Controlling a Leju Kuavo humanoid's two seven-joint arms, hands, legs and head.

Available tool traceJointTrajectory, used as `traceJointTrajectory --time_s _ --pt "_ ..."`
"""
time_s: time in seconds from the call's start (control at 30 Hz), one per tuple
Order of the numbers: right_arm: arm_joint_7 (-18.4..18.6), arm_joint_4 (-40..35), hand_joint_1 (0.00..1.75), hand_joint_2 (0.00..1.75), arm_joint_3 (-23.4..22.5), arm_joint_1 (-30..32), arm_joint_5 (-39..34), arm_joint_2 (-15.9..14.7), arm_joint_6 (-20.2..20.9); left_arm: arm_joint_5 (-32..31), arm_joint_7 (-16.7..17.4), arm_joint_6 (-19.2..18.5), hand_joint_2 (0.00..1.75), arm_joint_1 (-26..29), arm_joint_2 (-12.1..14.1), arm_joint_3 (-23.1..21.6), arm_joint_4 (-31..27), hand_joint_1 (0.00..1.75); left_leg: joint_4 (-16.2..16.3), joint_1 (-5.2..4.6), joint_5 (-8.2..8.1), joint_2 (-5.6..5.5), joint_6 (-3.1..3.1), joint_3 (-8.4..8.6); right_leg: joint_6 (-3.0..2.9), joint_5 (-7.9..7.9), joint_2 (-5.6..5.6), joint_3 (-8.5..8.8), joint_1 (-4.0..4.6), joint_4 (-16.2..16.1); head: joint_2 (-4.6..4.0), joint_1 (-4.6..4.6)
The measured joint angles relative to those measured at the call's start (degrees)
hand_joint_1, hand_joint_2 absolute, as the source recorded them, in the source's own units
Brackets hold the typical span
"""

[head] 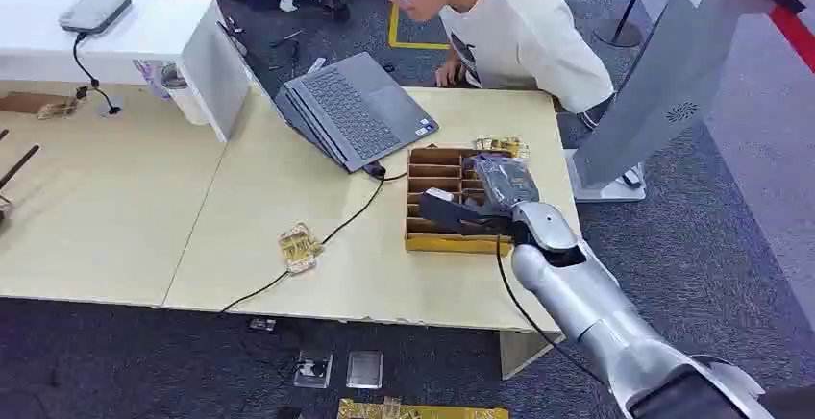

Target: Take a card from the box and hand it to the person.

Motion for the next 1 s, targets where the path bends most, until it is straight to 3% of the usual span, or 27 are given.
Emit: traceJointTrajectory --time_s 0.03,0.07,0.1,0.13,0.17,0.5,0.57,0.67,0.73,0.8,0.83,1.0 --pt "-0.04 0.0 1.13 1.75 0.0 -0.01 0.0 0.0 -0.02 0.0 0.0 0.0 1.75 0.0 0.0 0.02 0.0 0.0 0.0 0.0 0.0 0.0 0.0 0.0 0.0 0.0 0.0 0.0 0.0 0.0 0.0 0.0" --pt "-0.09 0.0 0.58 1.75 0.0 -0.02 -0.02 0.0 -0.04 0.0 0.0 0.0 1.75 0.0 0.0 0.02 0.0 0.0 0.0 0.0 0.0 0.0 0.0 0.0 0.0 0.0 0.0 0.0 0.0 0.0 0.0 0.0" --pt "-0.18 0.02 0.58 1.75 0.0 -0.02 -0.02 0.0 -0.11 0.0 0.0 0.0 1.75 0.0 0.0 0.02 0.0 0.0 0.0 0.0 0.0 0.0 0.0 0.0 0.0 0.0 0.0 0.0 0.0 0.0 0.0 0.0" --pt "-0.22 0.07 0.37 1.75 0.02 -0.04 -0.04 0.0 -0.17 0.0 0.0 0.0 1.75 0.0 0.0 0.02 0.0 0.0 0.0 0.0 0.0 0.0 0.0 0.0 0.0 0.0 0.0 0.0 0.0 0.0 0.0 0.0" --pt "-0.26 0.09 0.33 1.75 0.04 -0.05 -0.04 0.0 -0.22 0.0 0.0 0.02 1.75 0.0 0.0 0.02 0.0 0.0 0.0 0.0 0.0 0.0 0.0 0.0 0.0 0.0 0.0 0.0 0.0 0.0 0.0 0.0" --pt "-0.37 0.11 0.44 1.75 0.24 -0.12 -0.09 0.0 -0.31 0.0 0.26 0.04 1.75 0.0 0.0 0.0 0.0 0.0 0.0 0.0 0.0 0.0 0.0 0.01 0.0 0.0 0.0 0.0 0.0 0.0 0.0 -0.02" --pt "-0.37 0.13 0.65 1.75 0.42 -0.13 -0.09 0.0 -0.37 0.0 0.24 0.04 1.75 0.0 0.0 0.0 0.0 0.0 0.0 0.0 0.0 0.0 0.0 0.0 0.0 0.0 0.0 0.0 0.0 0.0 0.0 0.0" --pt "-0.37 0.17 0.59 1.75 0.48 -0.14 -0.13 0.0 -0.5 0.02 0.09 0.04 1.75 0.0 0.0 0.0 0.0 0.0 0.0 0.0 0.0 0.0 0.0 0.0 0.0 0.0 0.0 0.0 0.0 0.0 0.0 0.0" --pt "-0.37 0.17 0.45 1.75 0.5 -0.14 -0.13 0.0 -0.63 0.02 -0.11 0.04 1.75 0.0 0.0 0.0 0.0 0.0 0.0 0.0 0.0 0.0 0.0 0.01 0.0 0.0 0.0 0.0 0.0 0.0 0.0 0.0" --pt "-0.37 0.17 0.54 1.75 0.5 -0.14 -0.15 0.0 -0.74 0.02 -0.15 0.04 1.75 0.0 0.0 0.0 0.0 0.0 0.0 0.0 0.0 0.0 0.0 0.01 0.0 0.0 0.0 0.0 0.0 0.0 0.0 0.0" --pt "-0.37 0.17 0.47 1.75 0.5 -0.13 -0.13 0.0 -0.76 0.02 -0.15 0.04 1.75 0.0 0.0 0.0 0.0 0.0 0.0 0.0 0.0 0.0 0.0 0.01 0.0 0.0 0.0 0.0 0.0 0.0 0.0 0.0" --pt "-0.35 0.17 0.54 1.75 0.5 -0.13 -0.13 -0.02 -0.79 0.02 -0.17 0.04 1.75 0.0 0.0 0.0 0.0 0.0 0.0 0.0 0.0 0.0 0.0 0.01 0.0 0.0 0.0 0.0 0.0 0.0 0.0 -0.02"
